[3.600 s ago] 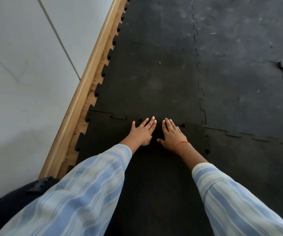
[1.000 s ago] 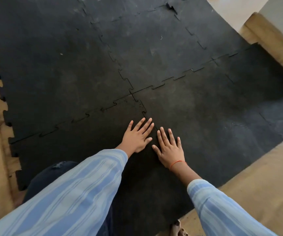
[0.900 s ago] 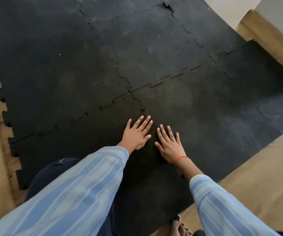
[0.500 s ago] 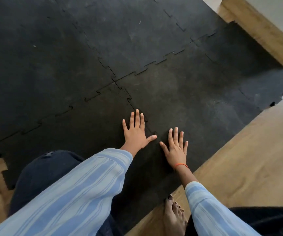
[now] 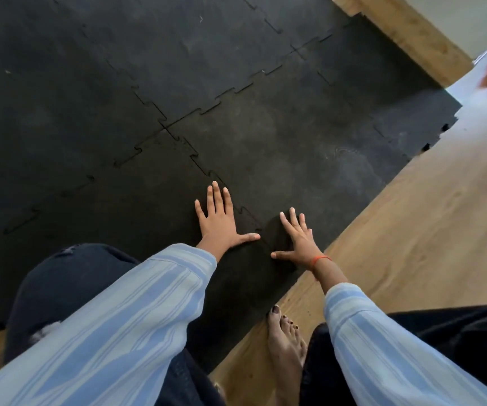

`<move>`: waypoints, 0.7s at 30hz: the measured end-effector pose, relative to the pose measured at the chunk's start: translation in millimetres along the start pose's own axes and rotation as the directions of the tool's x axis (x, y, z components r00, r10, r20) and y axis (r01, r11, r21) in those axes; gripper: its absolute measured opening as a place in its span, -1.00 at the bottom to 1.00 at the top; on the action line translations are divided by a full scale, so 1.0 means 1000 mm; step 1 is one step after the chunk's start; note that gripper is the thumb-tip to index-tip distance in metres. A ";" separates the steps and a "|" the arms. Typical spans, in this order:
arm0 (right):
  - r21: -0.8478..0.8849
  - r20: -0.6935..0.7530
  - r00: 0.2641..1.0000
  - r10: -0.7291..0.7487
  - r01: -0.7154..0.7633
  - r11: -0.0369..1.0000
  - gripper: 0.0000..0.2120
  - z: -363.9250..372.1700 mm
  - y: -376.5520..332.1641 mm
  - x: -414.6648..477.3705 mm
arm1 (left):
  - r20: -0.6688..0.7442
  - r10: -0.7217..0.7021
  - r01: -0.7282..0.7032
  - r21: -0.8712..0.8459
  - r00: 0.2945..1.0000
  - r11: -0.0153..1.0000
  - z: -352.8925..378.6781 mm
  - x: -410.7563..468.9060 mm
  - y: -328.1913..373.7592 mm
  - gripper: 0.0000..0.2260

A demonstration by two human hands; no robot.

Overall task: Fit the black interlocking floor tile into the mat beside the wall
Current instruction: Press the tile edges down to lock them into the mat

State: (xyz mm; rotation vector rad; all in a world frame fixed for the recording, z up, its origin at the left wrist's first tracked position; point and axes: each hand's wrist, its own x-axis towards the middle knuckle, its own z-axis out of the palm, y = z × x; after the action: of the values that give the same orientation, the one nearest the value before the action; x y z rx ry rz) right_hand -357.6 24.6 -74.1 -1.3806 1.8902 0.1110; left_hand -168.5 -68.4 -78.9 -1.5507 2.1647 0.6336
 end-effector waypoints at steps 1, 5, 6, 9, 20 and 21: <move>-0.013 -0.008 1.000 0.013 -0.013 1.000 0.04 0.001 -0.001 0.000 | 0.001 0.006 -0.006 0.006 1.000 1.000 0.002 -0.001 0.004 0.27; -0.064 -0.022 0.996 0.081 -0.082 0.995 0.13 -0.001 -0.005 0.004 | -0.006 -0.006 0.006 -0.002 1.000 1.000 0.003 0.000 0.008 0.30; -0.062 -0.016 0.995 0.096 -0.097 0.993 0.16 -0.004 -0.006 0.005 | -0.004 -0.008 0.008 -0.001 1.000 1.000 0.003 -0.001 0.008 0.30; -0.087 0.048 0.996 0.069 -0.065 0.994 0.21 -0.012 -0.002 0.005 | 0.014 -0.011 0.011 0.008 1.000 1.000 0.001 -0.001 0.009 0.31; -0.289 0.144 0.985 0.093 -0.048 0.956 0.27 -0.019 0.001 -0.006 | 0.082 0.021 -0.022 0.009 0.996 1.000 -0.005 0.000 0.005 0.33; -0.294 0.149 0.982 0.113 -0.065 0.953 0.26 -0.018 -0.003 -0.006 | 0.058 0.034 -0.034 0.001 0.998 0.999 -0.005 0.001 0.001 0.26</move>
State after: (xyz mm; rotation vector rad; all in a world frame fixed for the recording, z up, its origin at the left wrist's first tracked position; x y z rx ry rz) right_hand -363.9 18.9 -56.9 -1.4264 1.8492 0.5495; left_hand -170.2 -71.7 -74.6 -1.4788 2.1522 0.6788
